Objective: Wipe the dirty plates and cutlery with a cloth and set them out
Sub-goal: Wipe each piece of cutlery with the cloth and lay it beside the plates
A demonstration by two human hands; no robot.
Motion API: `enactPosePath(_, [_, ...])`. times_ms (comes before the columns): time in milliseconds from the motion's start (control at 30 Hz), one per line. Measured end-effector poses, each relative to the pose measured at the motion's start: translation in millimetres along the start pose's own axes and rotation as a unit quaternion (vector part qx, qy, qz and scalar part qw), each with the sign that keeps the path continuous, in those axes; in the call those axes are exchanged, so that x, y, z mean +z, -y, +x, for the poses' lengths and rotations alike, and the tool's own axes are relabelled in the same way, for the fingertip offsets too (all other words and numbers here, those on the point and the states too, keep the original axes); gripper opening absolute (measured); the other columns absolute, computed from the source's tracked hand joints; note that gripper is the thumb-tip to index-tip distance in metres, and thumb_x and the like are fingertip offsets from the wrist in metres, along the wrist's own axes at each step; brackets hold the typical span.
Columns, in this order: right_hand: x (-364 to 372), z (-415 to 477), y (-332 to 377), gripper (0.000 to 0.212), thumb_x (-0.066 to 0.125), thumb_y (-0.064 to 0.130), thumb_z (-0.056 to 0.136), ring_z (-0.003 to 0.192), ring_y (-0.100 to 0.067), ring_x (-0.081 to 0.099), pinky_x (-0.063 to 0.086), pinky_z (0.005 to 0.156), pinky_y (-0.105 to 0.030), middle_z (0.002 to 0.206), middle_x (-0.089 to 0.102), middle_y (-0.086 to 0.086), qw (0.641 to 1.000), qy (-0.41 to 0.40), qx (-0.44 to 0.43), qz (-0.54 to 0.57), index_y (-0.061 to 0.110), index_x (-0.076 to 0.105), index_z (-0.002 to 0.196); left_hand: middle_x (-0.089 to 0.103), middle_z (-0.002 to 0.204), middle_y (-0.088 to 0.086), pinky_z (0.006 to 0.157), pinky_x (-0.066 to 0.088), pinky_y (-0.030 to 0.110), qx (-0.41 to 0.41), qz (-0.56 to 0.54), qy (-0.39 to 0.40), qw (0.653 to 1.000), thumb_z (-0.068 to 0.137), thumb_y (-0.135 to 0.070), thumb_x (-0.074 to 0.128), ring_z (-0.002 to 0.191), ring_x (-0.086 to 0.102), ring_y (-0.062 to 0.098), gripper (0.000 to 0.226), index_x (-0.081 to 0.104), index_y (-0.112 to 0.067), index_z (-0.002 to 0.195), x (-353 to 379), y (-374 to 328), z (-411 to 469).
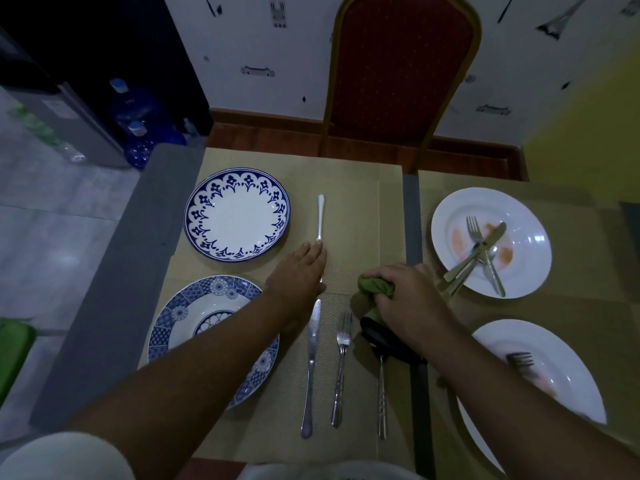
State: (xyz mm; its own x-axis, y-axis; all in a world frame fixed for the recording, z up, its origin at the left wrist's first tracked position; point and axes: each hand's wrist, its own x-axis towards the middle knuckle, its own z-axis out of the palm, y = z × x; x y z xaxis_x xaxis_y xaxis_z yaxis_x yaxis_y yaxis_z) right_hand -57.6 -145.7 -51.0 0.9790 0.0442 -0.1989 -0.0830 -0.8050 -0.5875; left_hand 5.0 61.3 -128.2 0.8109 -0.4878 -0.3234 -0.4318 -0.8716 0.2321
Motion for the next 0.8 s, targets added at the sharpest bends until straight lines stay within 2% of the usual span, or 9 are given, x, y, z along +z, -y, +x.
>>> enactPosePath(167, [-8,-16,-4,0.042,0.062,0.004,0.080,0.109,-0.017,0.042,0.039,0.088,-0.027,0.104,0.066,0.011,0.999,-0.035,-0.006,0.006,0.032,0.071,0.110,0.011,0.167,0.010,0.124,0.015,0.042,0.014,-0.030,-0.034,0.999,0.101,-0.032,0.049,0.154,0.008,0.028,0.069,0.016,-0.009,0.158,-11,-14,-19])
enactPosePath(267, [-15,-33,-15,0.041,0.063,0.004,0.079,0.108,-0.019,0.046,0.043,0.089,-0.031,0.102,0.065,0.011,0.999,-0.054,0.003,0.008,0.032,0.070,0.109,0.013,0.167,0.009,0.124,0.017,0.043,0.031,-0.057,-0.055,0.996,0.102,-0.031,0.049,0.154,0.009,0.027,0.068,0.018,-0.009,0.157,-17,-37,-37])
enactPosePath(400, [-31,-64,-35,0.040,0.063,0.002,0.077,0.102,-0.023,0.056,0.049,0.089,-0.041,0.101,0.067,0.006,0.996,-0.089,0.019,0.015,0.029,0.072,0.106,0.018,0.165,0.010,0.122,0.006,0.036,0.079,-0.078,-0.085,0.990,0.102,-0.028,0.049,0.153,0.013,0.030,0.064,0.023,-0.007,0.156,-15,-81,-53])
enactPosePath(500, [-43,-89,-51,0.038,0.067,-0.001,0.073,0.096,-0.021,0.059,0.046,0.091,-0.040,0.098,0.071,0.004,0.993,-0.117,0.020,-0.001,0.025,0.074,0.100,0.019,0.165,0.009,0.120,0.003,0.031,0.116,-0.089,-0.093,0.985,0.101,-0.026,0.049,0.153,0.014,0.030,0.063,0.025,-0.008,0.156,-11,-118,-60])
enactPosePath(633, [-55,-125,-80,0.041,0.065,0.000,0.076,0.101,-0.022,0.056,0.044,0.093,-0.031,0.103,0.071,0.008,0.988,-0.133,0.072,0.000,0.027,0.074,0.106,0.018,0.165,0.005,0.117,-0.004,0.025,0.145,-0.094,-0.100,0.980,0.102,-0.034,0.047,0.153,0.013,0.025,0.063,0.023,-0.011,0.156,-2,-163,-68])
enactPosePath(733, [-60,-151,-108,0.042,0.063,0.004,0.076,0.101,-0.022,0.060,0.049,0.093,-0.040,0.101,0.070,0.015,0.985,-0.144,0.095,0.023,0.032,0.073,0.105,0.020,0.164,0.001,0.117,0.001,0.025,0.160,-0.105,-0.082,0.978,0.102,-0.036,0.047,0.153,0.014,0.021,0.062,0.025,-0.015,0.157,5,-192,-71])
enactPosePath(800, [-65,-169,-123,0.041,0.060,0.004,0.078,0.098,-0.022,0.060,0.049,0.091,-0.040,0.099,0.070,0.016,0.982,-0.154,0.108,0.027,0.032,0.073,0.104,0.041,0.156,0.003,0.117,0.020,0.029,0.164,-0.113,-0.081,0.977,0.099,-0.032,0.054,0.144,0.036,0.023,0.054,0.043,-0.016,0.149,8,-208,-70])
